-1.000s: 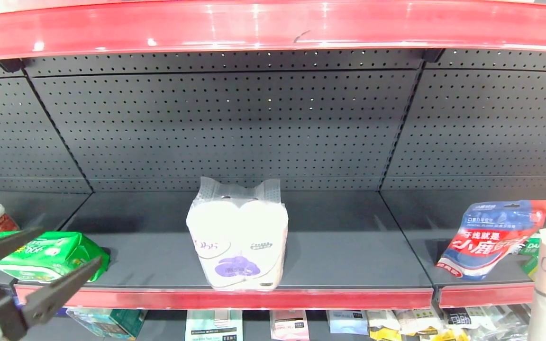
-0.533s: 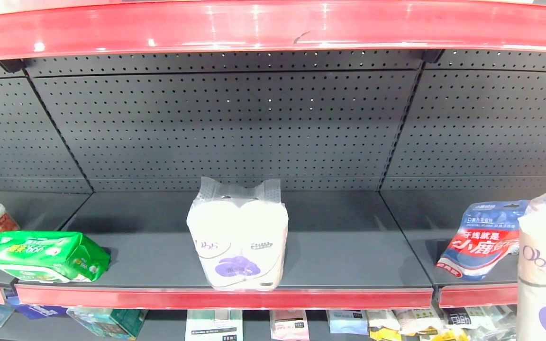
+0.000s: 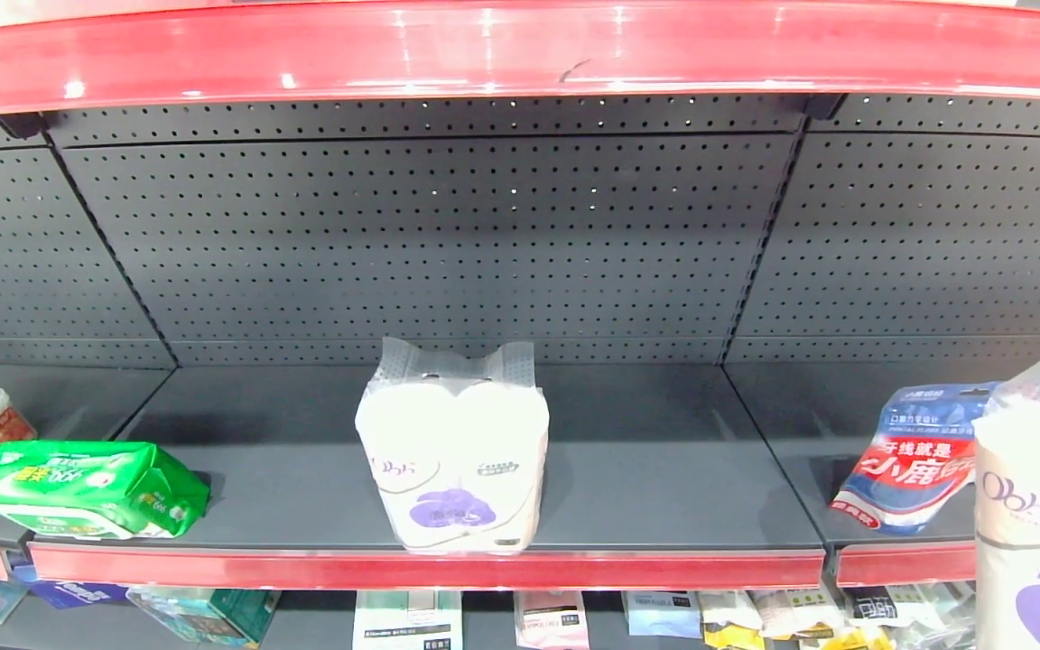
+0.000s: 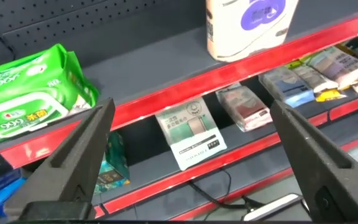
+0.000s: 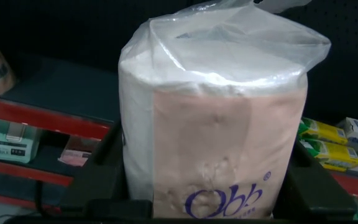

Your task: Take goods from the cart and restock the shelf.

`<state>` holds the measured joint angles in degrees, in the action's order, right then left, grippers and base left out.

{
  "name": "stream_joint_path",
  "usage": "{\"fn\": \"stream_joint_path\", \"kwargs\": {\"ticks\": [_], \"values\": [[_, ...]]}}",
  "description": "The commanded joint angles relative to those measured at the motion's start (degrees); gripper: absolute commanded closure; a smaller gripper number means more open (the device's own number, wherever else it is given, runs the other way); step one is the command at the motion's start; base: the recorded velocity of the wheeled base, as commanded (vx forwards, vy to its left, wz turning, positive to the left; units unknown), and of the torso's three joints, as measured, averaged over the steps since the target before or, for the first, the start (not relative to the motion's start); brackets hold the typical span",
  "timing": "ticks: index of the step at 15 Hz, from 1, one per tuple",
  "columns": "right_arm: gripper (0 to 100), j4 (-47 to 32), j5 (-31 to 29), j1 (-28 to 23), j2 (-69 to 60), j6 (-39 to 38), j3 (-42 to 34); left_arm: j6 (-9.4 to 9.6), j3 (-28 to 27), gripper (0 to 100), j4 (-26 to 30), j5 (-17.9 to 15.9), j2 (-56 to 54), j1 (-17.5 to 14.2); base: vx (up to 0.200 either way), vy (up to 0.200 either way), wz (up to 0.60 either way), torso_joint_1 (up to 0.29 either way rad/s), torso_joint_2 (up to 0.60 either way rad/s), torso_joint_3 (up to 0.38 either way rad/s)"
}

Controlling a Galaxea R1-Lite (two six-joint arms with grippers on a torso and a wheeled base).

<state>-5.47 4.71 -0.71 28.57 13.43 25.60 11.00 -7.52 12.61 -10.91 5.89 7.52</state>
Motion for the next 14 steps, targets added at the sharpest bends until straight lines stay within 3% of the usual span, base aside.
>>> {"fn": "stream_joint_path", "kwargs": {"ticks": [1,6,12,14], "values": [[100,0.0,0.0,0.0,0.4,-0.1,-0.1,-0.01,0.1,0,0.1,0.4,0.3,0.0,0.0,0.0,0.0,0.0,0.0,0.0],[100,0.1,0.0,0.0,1.0,-0.2,-0.1,-0.01,0.1,0,0.1,0.4,-0.2,0.0,0.0,0.0,0.0,0.0,0.0,0.0],[100,0.1,0.0,0.0,1.0,-0.3,-0.1,-0.01,0.1,0,0.1,0.4,-0.3,-0.1,0.0,0.0,0.6,0.008,0.0,0.0],[100,0.2,0.0,0.0,1.0,-0.3,-0.1,-0.01,0.1,0,0.1,0.5,-0.3,-0.1,0.0,0.0,0.0,0.0,0.0,0.0]]}}
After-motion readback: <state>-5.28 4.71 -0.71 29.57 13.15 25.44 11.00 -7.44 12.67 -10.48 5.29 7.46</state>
